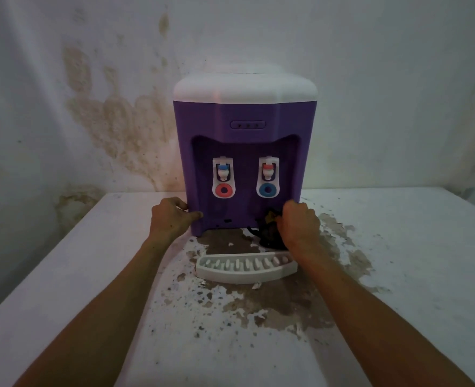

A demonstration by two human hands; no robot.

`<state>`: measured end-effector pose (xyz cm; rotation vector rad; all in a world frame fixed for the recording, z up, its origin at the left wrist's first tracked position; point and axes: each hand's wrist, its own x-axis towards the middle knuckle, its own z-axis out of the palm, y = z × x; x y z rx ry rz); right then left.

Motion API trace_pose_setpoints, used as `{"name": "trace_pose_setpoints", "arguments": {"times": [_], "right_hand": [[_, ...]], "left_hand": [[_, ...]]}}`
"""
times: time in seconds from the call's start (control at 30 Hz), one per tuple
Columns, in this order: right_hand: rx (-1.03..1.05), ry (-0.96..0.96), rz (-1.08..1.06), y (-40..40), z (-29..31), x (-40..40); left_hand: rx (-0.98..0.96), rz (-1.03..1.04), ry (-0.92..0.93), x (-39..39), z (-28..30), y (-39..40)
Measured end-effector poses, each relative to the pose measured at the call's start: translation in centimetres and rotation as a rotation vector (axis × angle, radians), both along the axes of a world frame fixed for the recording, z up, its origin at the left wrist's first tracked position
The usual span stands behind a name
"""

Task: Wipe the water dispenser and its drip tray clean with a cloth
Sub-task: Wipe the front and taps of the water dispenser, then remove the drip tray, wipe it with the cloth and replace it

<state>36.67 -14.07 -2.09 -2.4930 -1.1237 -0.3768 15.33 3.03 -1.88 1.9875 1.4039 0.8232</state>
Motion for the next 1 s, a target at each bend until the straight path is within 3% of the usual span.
{"name": "trace_pose_setpoints", "arguments": {"times": [0.23,0.37,0.47,0.53,0.7,0.8,1.0], "right_hand": [[0.510,0.532,0.083,-3.7,1.0,2.2],[0.758,1.065,0.178,-5.9,1.3,2.6],[0.873,1.380,0.347,-7.1,2.1,2.3],[0.856,1.398,0.355,-7.4,2.8,2.0],[0.796,1.283,0.326,-7.6,4.9,0.6],[0.732,1.117,0.430,-7.7,6.0,0.3],[0.576,0.859,0.530,-9.1,8.1,1.3]], "left_hand": [[0.019,0.056,-0.006,0.4,-1.2,-2.6],[0.173,0.120,-0.071,0.7,-2.0,-6.7],[0.325,-0.049,-0.204,1.6,-1.4,-10.4],[0.324,-0.253,-0.220,2.6,-0.6,-12.5],[0.067,-0.693,-0.249,5.8,2.3,-15.9],[0.134,-0.631,-0.336,7.2,3.5,-15.8],[-0.059,-0.479,-0.520,7.5,7.4,-14.5]]}}
